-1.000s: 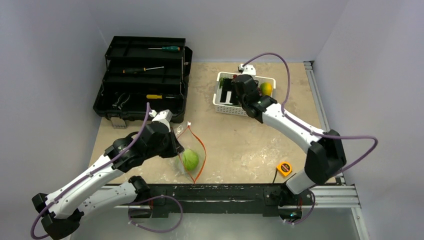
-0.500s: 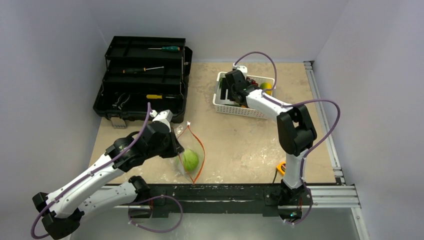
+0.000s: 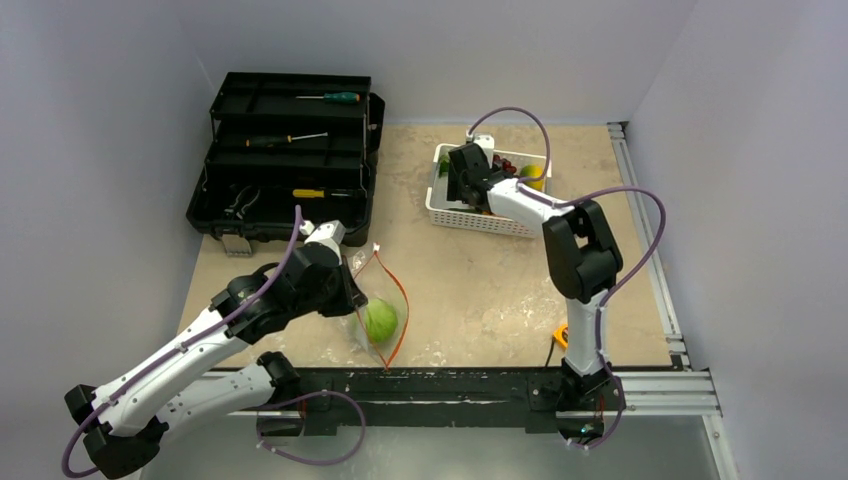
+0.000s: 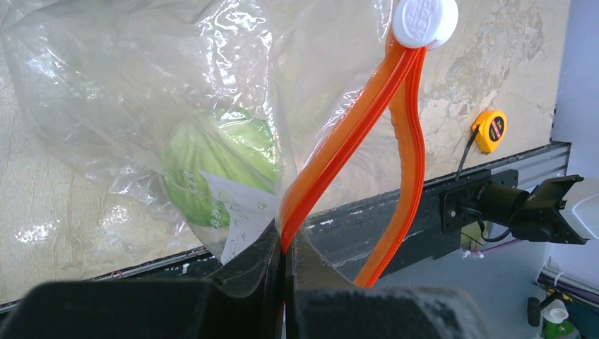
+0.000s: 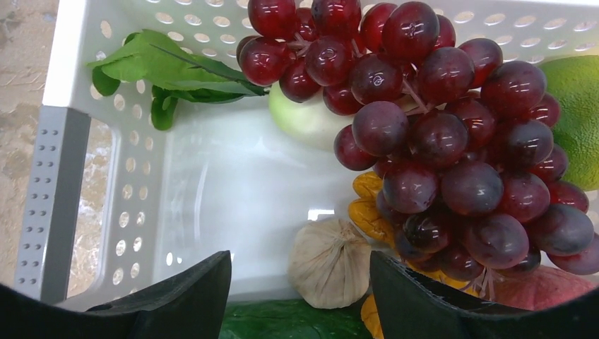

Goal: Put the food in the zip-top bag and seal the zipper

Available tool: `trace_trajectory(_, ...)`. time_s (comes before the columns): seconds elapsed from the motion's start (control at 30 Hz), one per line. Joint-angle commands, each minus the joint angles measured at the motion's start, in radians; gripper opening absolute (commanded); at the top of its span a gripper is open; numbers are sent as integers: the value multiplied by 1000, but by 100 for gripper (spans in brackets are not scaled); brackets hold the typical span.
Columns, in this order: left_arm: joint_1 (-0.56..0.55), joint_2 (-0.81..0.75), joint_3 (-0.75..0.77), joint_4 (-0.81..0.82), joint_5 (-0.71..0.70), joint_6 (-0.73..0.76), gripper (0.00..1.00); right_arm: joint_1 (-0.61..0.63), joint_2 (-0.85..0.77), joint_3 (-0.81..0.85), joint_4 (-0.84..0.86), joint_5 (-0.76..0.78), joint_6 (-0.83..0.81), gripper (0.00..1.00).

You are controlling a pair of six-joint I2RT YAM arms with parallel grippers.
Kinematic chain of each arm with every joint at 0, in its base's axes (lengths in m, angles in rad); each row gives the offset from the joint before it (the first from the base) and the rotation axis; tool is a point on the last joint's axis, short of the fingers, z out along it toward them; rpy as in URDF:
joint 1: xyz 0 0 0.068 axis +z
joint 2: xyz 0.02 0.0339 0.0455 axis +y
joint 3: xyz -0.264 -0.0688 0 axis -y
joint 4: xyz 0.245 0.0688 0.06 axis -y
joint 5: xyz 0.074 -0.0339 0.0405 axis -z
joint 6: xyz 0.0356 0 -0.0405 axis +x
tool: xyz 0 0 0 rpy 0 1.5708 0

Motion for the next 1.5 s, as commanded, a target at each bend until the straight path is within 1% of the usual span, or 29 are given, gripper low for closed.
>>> trace_trajectory(0.0,-3,-3,30,3,7,-15,0,-5,10,37,50,54,-5,68)
trace_trajectory(0.37,-3,0,26,6,12,-17,0,-5,73,46,66,71,-24,55)
trace_trajectory(0.43,-3,1,26,8,13,-18,0,-5,73,41,66,81,-35,50)
trace_trajectory(0.5,-3,3,26,9,15,-19,0,-3,64,36,67,101,-56,41)
trace_trajectory(0.53,-3,4,25,10,16,-18,0,0,56,35,69,101,-61,39)
trace_trajectory(0.67,-3,13,25,14,20,-20,0,7,24,36,81,97,-87,31)
trace_trajectory(0.83,-3,16,25,16,23,-20,0,20,-41,47,57,65,-107,23)
trace_trajectory(0.97,-3,17,23,16,21,-22,0,40,-136,22,39,-16,-119,18)
trace_trajectory(1.13,-3,23,27,24,23,-19,0,66,-263,-69,45,-103,-122,15)
trace_trajectory(1.23,-3,24,26,26,23,-17,0,89,-348,-136,39,-222,-131,11)
trace_trajectory(1.33,-4,25,16,35,22,-17,0,140,-436,-245,60,-319,-129,7)
trace_trajectory(1.47,-3,30,12,49,23,-18,0,247,-567,-389,139,-452,-110,7)
